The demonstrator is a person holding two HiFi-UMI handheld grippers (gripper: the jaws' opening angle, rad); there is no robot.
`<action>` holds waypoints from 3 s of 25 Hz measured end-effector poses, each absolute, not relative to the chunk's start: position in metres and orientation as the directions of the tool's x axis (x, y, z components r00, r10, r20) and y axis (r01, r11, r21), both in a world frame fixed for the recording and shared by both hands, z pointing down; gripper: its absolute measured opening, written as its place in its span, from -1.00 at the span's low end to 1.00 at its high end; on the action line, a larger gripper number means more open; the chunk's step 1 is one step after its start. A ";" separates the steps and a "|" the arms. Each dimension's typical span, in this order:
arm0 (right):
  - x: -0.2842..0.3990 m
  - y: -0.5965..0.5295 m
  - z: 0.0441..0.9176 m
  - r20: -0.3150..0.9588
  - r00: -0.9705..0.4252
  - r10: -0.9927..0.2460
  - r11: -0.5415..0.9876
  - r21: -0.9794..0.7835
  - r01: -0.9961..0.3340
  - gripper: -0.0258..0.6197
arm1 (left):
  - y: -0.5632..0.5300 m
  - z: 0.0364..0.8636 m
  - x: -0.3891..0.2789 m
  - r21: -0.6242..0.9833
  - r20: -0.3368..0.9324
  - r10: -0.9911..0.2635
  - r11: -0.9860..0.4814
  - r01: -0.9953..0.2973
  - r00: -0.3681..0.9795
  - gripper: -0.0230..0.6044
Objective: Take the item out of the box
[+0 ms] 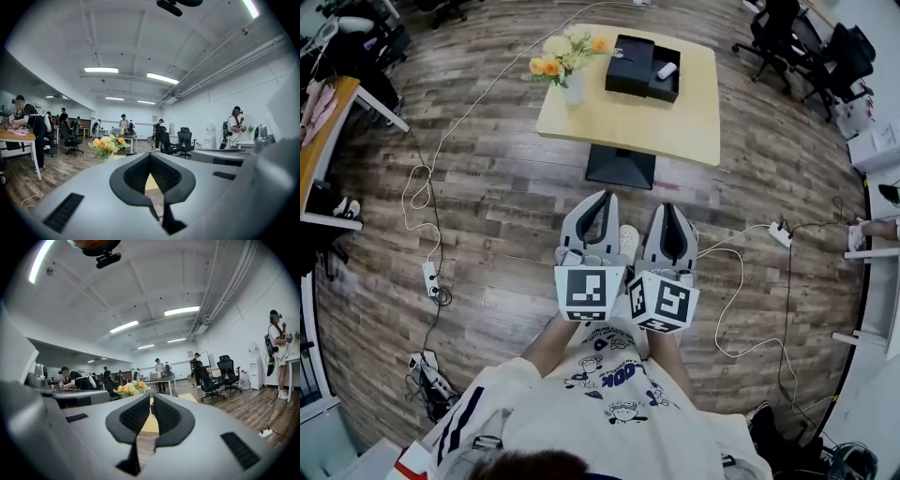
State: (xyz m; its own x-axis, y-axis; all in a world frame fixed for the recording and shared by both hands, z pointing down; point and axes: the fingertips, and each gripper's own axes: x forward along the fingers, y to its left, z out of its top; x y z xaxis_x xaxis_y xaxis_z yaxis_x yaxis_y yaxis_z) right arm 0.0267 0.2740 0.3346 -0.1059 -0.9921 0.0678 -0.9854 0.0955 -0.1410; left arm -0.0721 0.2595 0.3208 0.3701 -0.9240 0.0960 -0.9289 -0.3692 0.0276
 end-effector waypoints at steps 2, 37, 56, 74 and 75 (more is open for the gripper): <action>0.032 0.257 0.335 0.070 -0.113 -0.991 0.101 -0.151 -0.983 -0.79 | 0.244 0.322 -0.068 0.024 0.099 -0.926 -0.363 -0.932 0.363 -0.88; 0.110 -0.025 0.341 0.116 -0.239 -0.964 0.216 -0.186 -0.959 -0.79 | -0.019 0.328 0.011 0.037 0.144 -0.957 -0.248 -0.968 0.251 -0.88; 0.103 -0.120 0.352 0.170 -0.163 -0.972 0.132 -0.183 -0.974 -0.79 | -0.123 0.339 0.011 0.061 0.183 -0.919 -0.343 -0.937 0.349 -0.88; 0.108 -0.179 0.396 0.296 -0.105 -0.949 0.048 -0.193 -0.980 -0.79 | -0.190 0.385 0.004 0.091 0.295 -0.877 -0.369 -0.925 0.379 -0.88; 0.108 -0.181 0.398 0.302 -0.102 -0.948 0.044 -0.194 -0.980 -0.79 | -0.192 0.387 0.004 0.094 0.300 -0.874 -0.370 -0.924 0.381 -0.88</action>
